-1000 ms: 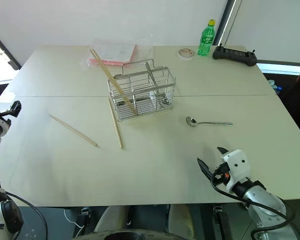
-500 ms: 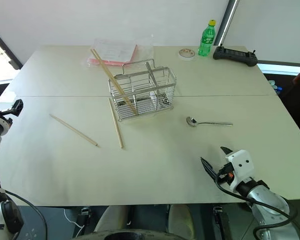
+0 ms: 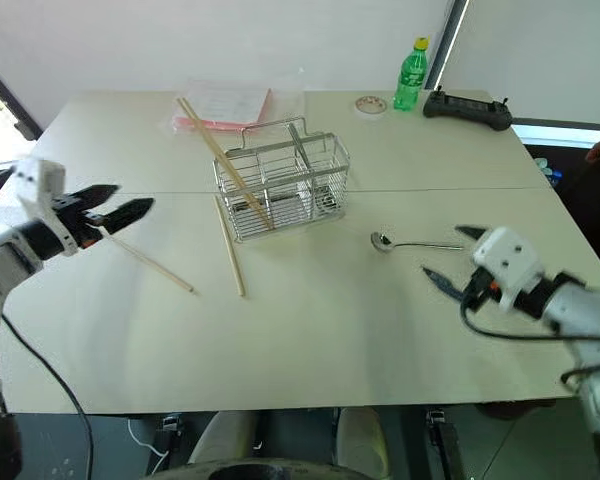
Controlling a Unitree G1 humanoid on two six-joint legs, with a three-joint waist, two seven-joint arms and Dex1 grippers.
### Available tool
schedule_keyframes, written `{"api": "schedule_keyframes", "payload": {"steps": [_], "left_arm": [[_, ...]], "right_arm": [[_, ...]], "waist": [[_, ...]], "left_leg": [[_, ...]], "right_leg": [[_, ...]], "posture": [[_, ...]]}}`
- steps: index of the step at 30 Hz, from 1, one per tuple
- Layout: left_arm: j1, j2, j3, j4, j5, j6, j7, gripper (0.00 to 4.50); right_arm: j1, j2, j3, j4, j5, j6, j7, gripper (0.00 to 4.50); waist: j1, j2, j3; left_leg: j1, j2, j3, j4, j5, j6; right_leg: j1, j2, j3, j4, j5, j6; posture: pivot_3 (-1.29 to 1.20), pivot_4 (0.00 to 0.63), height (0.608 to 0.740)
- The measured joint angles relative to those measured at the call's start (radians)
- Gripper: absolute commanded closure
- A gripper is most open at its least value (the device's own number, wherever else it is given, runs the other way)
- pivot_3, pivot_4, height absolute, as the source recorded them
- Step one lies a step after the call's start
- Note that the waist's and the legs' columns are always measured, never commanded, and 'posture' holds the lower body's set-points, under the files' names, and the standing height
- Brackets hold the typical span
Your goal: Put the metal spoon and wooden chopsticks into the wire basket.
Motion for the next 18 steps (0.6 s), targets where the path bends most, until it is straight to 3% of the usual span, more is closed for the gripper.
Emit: {"api": "schedule_keyframes", "payload": {"steps": [5, 10, 18], "left_arm": [[-0.019, 0.098, -0.114, -0.146, -0.101, 0.052, -0.227, 0.04], [-0.099, 0.117, -0.169, -0.199, -0.132, 0.059, -0.303, 0.04], [-0.203, 0.098, -0.256, -0.234, -0.148, 0.059, -0.33, 0.04]], "right_arm": [[-0.374, -0.035, 0.187, 0.214, 0.012, 0.034, 0.203, 0.0], [-0.632, 0.011, 0.349, 0.521, -0.063, -0.007, 0.339, 0.0], [-0.852, 0.105, 0.509, 1.039, -0.266, -0.237, 0.432, 0.0]], "waist": [[-0.016, 0.004, 0.004], [-0.016, 0.003, 0.005], [-0.02, 0.003, 0.006]], "left_leg": [[0.0, 0.0, 0.0, -0.001, 0.0, 0.0], [-0.002, -0.002, 0.0, -0.001, 0.0, 0.001], [-0.001, -0.003, 0.0, -0.002, 0.0, 0.0]], "right_leg": [[-0.001, 0.001, 0.0, 0.0, 0.0, -0.001], [0.0, 0.001, 0.0, -0.002, 0.0, 0.0], [0.001, 0.001, 0.0, -0.002, 0.003, 0.004]], "posture": [[0.0, 0.15, 0.69], [0.0, 0.15, 0.69], [0.0, 0.15, 0.69]]}}
